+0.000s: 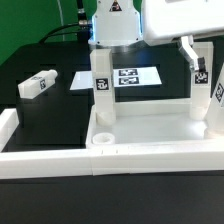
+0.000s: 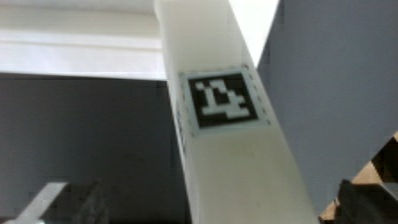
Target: Assemble desk
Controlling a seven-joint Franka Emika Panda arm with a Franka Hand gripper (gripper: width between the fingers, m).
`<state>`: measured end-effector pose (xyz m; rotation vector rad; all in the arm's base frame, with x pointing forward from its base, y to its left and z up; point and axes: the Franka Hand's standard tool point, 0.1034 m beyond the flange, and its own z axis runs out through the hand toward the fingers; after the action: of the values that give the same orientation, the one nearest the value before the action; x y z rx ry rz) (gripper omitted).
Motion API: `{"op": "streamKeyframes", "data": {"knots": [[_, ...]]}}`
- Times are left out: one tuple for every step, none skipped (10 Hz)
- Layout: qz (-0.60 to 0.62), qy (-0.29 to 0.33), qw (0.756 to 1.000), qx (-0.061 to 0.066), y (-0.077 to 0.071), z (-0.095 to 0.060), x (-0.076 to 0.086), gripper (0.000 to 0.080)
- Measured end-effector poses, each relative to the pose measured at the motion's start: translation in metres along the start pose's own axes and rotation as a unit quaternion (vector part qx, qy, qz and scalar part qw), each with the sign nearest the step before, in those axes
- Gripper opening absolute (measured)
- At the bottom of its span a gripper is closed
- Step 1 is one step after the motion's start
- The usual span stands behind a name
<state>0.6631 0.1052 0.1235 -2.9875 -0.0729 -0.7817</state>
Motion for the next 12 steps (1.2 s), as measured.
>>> {"op": "streamKeyframes", "data": {"knots": [[0.000, 0.000, 1.000, 0.000, 0.000, 0.000, 0.000, 0.0649], [0.000, 0.000, 1.000, 0.000, 0.000, 0.000, 0.000, 0.0649], [0.000, 0.000, 1.000, 0.000, 0.000, 0.000, 0.000, 0.0649], [0.000, 0.000, 1.000, 0.000, 0.001, 0.000, 0.000, 0.0649], [0.000, -0.004, 1.000, 0.001, 0.000, 0.001, -0.001, 0.0649], [0.006, -0.021, 1.000, 0.007, -0.002, 0.002, -0.003, 0.0649], [0.037, -0.048, 0.998, 0.011, -0.007, 0.001, -0.002, 0.0649], [0.041, -0.067, 0.997, 0.008, -0.004, 0.002, -0.001, 0.0649], [0.049, -0.108, 0.993, 0.010, -0.002, 0.005, -0.005, 0.0649], [0.049, -0.141, 0.989, 0.011, 0.000, 0.006, -0.007, 0.0649], [0.055, -0.162, 0.985, 0.012, 0.006, 0.005, -0.009, 0.0649], [0.054, -0.183, 0.982, 0.014, 0.006, 0.003, -0.011, 0.0649]]}}
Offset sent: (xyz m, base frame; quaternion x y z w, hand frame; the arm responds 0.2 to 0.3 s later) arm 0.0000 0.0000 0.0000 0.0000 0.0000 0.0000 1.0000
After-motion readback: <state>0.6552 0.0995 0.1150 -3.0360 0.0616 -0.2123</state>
